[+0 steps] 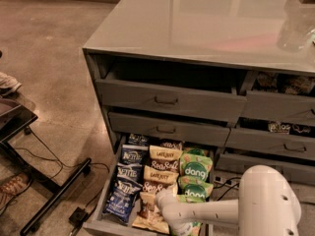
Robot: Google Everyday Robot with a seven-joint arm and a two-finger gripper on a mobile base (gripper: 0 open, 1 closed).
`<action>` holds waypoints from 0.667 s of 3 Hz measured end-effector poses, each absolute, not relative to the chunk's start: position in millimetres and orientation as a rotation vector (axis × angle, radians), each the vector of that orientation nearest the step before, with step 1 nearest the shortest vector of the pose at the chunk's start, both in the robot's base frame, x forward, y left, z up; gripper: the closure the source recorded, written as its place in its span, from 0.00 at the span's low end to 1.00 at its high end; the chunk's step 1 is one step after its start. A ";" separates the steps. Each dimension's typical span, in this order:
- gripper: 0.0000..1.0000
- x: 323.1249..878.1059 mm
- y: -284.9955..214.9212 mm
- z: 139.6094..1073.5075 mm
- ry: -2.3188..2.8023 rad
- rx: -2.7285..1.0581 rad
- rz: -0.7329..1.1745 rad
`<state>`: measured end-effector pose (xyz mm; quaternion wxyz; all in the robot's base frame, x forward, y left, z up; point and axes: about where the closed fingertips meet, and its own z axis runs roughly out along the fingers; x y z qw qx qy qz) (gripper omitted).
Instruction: Pick brown chip bag from bottom drawer and place on counter
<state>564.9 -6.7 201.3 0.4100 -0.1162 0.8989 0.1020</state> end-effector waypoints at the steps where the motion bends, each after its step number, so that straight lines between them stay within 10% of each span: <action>1: 0.00 564.9 -8.3 186.3 2.280 -0.281 0.249; 2: 0.00 566.6 4.8 162.2 2.356 -0.337 0.273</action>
Offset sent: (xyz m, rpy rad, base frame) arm -0.0018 0.0261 -0.0610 -0.0240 0.1803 0.0846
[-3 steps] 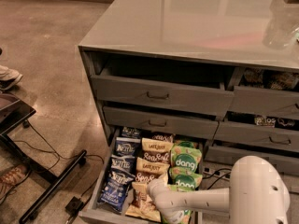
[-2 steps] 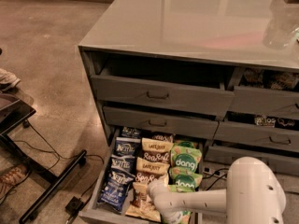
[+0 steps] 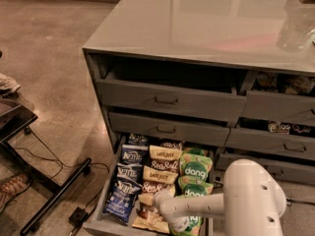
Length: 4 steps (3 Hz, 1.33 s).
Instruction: Pick brown chip bag from bottom drawer and place on counter
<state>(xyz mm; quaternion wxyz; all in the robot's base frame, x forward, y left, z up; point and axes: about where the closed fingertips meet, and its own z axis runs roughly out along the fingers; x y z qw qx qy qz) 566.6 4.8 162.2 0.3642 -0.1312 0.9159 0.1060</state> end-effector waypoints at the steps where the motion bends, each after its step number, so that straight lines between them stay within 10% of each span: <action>1: 0.00 565.2 12.3 151.3 2.397 -0.363 0.290; 4: 0.64 564.7 13.3 150.4 2.401 -0.365 0.293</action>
Offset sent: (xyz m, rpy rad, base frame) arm -0.0012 0.0067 -0.0096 -0.0025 0.0378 0.0199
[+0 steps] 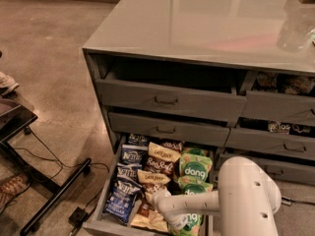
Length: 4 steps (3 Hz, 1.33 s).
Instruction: Pick brown chip bag from bottom drawer and place on counter
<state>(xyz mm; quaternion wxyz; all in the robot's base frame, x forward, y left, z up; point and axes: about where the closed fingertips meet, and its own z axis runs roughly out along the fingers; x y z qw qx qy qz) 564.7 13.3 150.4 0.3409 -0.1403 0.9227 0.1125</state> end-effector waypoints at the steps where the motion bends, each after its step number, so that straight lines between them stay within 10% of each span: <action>1: 0.88 564.7 13.3 150.4 2.401 -0.365 0.293; 4: 1.00 564.7 13.3 156.6 2.401 -0.365 0.293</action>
Offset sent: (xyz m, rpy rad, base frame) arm 0.0000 0.0000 0.0000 0.0000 0.0000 0.0000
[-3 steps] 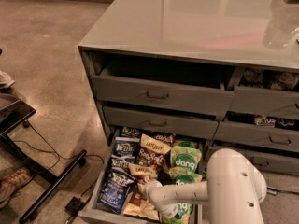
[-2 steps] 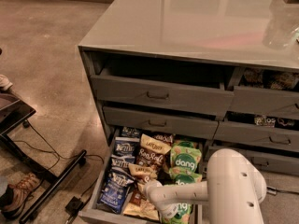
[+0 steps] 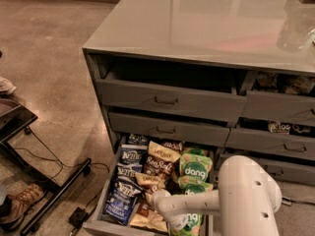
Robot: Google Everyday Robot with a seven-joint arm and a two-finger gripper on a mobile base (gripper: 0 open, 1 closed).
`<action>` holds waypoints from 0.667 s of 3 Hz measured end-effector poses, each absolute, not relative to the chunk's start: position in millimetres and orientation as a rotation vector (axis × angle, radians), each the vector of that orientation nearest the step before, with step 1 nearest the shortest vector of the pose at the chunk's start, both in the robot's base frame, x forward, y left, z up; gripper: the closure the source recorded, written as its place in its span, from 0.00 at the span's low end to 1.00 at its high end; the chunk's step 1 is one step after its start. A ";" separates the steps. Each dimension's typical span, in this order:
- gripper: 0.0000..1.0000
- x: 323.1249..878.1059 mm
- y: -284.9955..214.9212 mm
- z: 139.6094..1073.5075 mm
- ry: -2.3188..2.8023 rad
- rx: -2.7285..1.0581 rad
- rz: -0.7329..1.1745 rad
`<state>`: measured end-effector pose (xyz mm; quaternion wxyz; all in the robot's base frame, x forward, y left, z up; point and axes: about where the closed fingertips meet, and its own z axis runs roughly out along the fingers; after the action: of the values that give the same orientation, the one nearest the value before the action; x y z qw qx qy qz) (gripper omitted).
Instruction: Pick brown chip bag from bottom drawer and place on counter
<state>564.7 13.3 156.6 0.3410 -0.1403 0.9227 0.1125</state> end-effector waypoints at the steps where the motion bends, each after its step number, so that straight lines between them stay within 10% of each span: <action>1: 1.00 577.0 2.1 221.4 2.280 -0.344 0.264; 2: 1.00 555.5 -15.6 280.0 2.183 -0.342 0.269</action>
Offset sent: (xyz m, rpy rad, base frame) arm -0.0392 -0.0516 0.1954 0.0617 -0.3278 -0.0114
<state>555.5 -15.6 280.0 0.4419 -0.1376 0.8798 0.1082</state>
